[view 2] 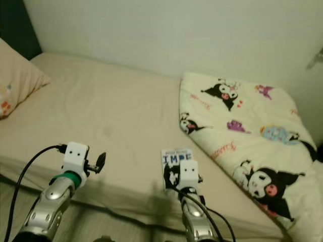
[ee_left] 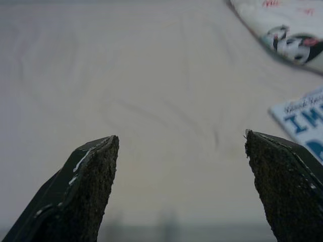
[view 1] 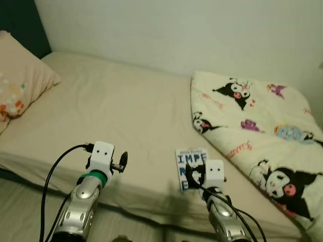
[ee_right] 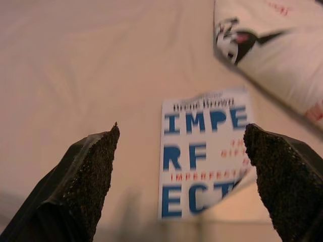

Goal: Clean up the room

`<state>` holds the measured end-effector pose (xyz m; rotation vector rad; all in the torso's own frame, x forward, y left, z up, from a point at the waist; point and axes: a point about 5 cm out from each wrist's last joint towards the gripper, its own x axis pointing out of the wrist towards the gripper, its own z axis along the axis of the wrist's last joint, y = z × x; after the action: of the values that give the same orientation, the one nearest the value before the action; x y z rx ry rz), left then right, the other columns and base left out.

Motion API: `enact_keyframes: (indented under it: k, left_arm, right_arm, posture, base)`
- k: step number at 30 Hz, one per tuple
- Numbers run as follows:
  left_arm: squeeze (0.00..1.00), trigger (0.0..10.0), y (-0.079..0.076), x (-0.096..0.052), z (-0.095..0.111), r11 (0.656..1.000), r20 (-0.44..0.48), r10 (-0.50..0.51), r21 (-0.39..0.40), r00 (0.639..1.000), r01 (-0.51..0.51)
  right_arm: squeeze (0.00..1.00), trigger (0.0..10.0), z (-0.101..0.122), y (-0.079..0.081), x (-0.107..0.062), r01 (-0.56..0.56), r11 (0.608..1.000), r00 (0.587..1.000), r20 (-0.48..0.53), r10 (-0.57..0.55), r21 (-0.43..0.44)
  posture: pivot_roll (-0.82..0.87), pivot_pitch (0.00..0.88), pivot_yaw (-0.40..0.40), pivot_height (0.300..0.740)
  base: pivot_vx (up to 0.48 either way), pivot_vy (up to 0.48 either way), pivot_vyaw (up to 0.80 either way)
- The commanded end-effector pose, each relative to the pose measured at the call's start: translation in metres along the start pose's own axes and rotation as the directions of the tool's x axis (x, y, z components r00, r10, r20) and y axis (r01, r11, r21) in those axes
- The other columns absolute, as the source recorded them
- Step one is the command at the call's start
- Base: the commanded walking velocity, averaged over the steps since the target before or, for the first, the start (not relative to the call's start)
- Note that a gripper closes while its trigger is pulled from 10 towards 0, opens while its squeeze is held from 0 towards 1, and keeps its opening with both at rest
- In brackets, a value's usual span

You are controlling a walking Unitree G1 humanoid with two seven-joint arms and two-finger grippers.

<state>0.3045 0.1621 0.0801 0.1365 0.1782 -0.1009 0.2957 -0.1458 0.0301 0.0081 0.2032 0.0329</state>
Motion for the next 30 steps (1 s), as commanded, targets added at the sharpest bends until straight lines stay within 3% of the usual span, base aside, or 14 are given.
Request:
enact_keyframes:
  k: [1, 11, 18, 27, 30]
  left_arm:
    - [0.00, 10.0, -0.003, -0.002, -0.009, 1.000, -0.032, -0.008, -0.004, 0.999, 0.007]
    - [0.00, 10.0, -0.003, -0.005, -0.012, 1.000, -0.039, 0.001, -0.007, 0.999, -0.001]
    - [0.00, 10.0, -0.003, -0.006, -0.015, 1.000, -0.047, 0.002, -0.001, 0.999, -0.002]
    - [0.00, 10.0, 0.003, -0.012, -0.020, 1.000, -0.051, 0.013, -0.002, 0.999, -0.014]
    - [0.00, 10.0, 0.019, -0.024, -0.030, 0.999, -0.050, 0.026, 0.035, 0.998, -0.025]
  right_arm:
    - [0.00, 10.0, -0.005, -0.002, -0.003, 0.009, 1.000, 1.000, -0.018, -0.009, 0.007]
    - [0.00, 10.0, -0.003, -0.002, -0.003, 0.005, 1.000, 1.000, -0.003, -0.005, 0.004]
    - [0.00, 10.0, 0.016, 0.002, 0.002, -0.032, 0.998, 0.994, 0.107, 0.027, 0.047]
    - [0.00, 10.0, 0.034, -0.008, 0.012, 0.011, 0.981, 0.989, 0.140, -0.039, 0.194]
    - [0.00, 10.0, 0.040, -0.012, 0.015, 0.023, 0.971, 0.985, 0.158, -0.062, 0.238]
  posture:
    - [0.11, 0.000, 0.013, 0.601]
    - [0.11, 0.000, 0.006, 0.586]
    - [0.11, 0.000, 0.006, 0.586]
    - [0.11, 0.000, 0.003, 0.572]
    - [0.11, 0.000, 0.002, 0.567]
  base:
    - [0.000, 0.000, 0.00]
    - [0.000, 0.000, 0.00]
    - [0.000, 0.000, 0.00]
    - [0.000, 0.000, 0.00]
    - [0.000, 0.000, 0.00]
